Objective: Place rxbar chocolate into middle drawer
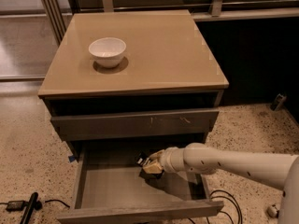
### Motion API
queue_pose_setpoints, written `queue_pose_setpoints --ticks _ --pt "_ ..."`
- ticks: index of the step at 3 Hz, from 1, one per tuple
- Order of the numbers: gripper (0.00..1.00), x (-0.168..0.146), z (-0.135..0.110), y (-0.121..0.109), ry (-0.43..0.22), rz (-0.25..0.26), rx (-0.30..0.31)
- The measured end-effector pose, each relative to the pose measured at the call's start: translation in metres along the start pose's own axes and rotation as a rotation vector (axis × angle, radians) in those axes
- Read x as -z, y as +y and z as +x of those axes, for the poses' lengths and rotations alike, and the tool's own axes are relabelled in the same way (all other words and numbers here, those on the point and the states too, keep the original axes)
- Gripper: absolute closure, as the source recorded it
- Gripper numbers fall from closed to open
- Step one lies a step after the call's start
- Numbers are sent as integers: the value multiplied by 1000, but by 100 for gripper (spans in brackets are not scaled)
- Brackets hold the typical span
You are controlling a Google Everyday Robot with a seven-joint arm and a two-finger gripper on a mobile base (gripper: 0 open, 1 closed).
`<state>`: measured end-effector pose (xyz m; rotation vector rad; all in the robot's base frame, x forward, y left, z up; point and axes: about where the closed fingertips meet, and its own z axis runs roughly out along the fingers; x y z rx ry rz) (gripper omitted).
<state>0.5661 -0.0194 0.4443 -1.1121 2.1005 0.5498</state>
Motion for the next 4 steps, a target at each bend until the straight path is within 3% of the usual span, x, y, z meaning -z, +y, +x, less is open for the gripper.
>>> queue_pose_setpoints --ticks 4 --pt "100 -38 37 -1 95 -44 -9"
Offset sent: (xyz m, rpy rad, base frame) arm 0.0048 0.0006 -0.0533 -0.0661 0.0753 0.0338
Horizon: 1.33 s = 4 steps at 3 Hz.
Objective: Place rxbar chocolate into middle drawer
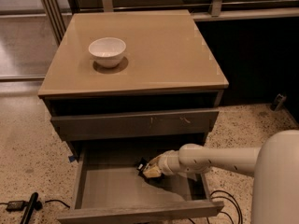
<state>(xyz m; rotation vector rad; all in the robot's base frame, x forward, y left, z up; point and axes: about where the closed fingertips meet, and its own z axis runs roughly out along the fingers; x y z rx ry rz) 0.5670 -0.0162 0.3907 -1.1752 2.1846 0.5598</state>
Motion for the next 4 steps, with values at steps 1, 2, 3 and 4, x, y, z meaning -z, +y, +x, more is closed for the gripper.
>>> queue_pose_setpoints --ticks 1,2,3,4 --pt "100 -6 7 -1 21 -6 -7" --pt "94 -10 12 -2 37 -4 -18" --pt "79 -10 12 -2 39 -4 -19" --pt "48 -10 12 -2 39 -4 -19"
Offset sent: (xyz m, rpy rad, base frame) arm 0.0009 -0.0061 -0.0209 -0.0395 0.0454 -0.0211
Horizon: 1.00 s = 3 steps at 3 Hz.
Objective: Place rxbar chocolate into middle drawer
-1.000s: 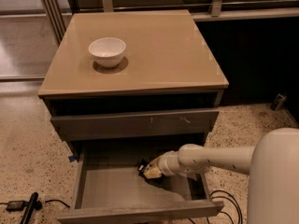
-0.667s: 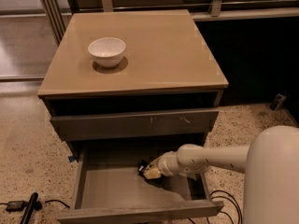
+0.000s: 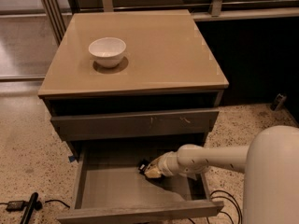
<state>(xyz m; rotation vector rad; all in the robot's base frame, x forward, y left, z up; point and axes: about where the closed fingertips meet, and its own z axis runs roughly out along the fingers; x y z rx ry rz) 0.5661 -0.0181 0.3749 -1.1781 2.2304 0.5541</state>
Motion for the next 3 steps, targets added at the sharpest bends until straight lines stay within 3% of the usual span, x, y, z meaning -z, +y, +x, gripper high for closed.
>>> queue_pose_setpoints --ticks 2,3 --pt "0 0 0 0 0 0 0" --pt "0 0 0 0 0 0 0"
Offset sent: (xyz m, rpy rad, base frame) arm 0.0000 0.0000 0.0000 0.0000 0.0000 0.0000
